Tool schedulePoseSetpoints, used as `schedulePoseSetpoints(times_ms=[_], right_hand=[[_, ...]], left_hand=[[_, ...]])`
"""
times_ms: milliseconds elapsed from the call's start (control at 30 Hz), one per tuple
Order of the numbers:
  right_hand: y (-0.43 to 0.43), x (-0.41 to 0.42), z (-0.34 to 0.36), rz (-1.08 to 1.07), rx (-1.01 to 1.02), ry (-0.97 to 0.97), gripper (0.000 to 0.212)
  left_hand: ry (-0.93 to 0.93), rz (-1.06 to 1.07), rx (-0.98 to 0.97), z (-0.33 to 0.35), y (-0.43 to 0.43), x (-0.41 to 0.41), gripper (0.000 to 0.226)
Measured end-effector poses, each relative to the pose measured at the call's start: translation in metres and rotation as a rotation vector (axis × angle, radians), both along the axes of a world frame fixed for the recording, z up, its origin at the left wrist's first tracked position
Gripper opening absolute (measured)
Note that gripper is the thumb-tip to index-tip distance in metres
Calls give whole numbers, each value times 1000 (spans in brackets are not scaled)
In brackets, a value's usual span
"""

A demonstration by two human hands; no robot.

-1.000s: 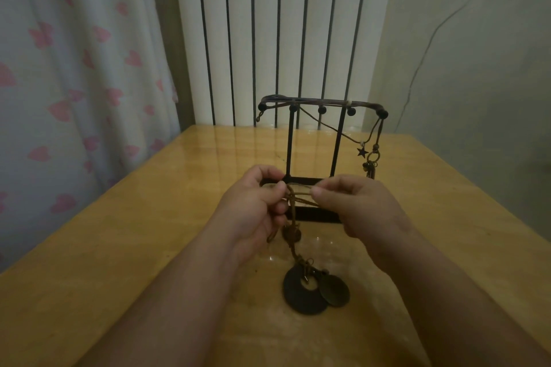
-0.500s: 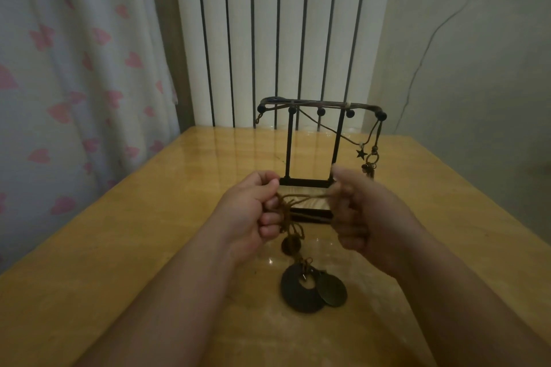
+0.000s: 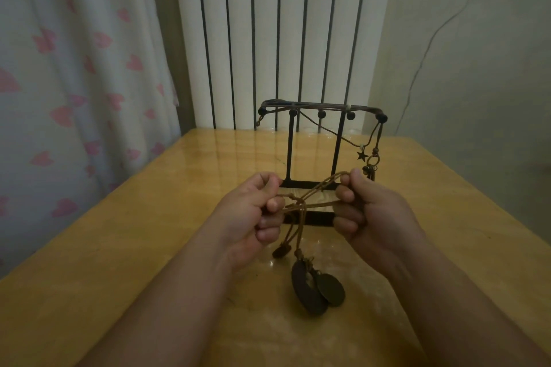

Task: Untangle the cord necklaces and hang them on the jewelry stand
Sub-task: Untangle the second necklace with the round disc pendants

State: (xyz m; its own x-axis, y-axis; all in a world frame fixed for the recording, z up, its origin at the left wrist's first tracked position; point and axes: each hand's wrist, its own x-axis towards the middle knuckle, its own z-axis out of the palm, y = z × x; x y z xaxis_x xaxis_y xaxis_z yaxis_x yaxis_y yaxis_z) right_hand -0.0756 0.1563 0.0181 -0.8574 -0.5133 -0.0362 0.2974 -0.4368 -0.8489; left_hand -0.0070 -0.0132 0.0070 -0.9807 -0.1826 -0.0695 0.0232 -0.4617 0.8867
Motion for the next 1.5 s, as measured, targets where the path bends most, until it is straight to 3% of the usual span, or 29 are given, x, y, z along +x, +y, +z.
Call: schedulePoseSetpoints(times_ms=[133,300,433,600,867,933,967,1033,1100,1267,1367,1500], right_hand=[[-1,-3,-4,-22,35,29,20],[-2,0,-4,1,6,27,20],[-2,4,0,12,-7,5,21],[-3,6,0,42,-38,14,22],[2,2,3,-104,-157,12,24],[3,1,3,-174,-2,17,26],[2,1,3,-222,187,87,27],[0,0,0,-301,652,344,26],[-2,-1,-7,-412,843,522,19],[-4,2,-9,-582,820,784,16],[-8,5,-10,-406,731,856,22],[-13,5,-14,-191,912,919,46]], left_hand=[[29,10,-95,0,0,1,18],[34,57,-415,-2,3,3,42],[-30,104,-675,2,13,4,15],[-14,164,-799,1,17,1,5],[-113,189,-920,3,16,0,12],[-113,195,-834,3,12,0,15],[-106,201,-801,3,11,0,16],[-83,217,-811,3,11,1,18],[-69,246,-876,4,14,2,18],[-89,252,-1002,4,19,3,13],[-101,238,-1018,4,20,3,12],[-96,209,-1020,5,20,3,14]])
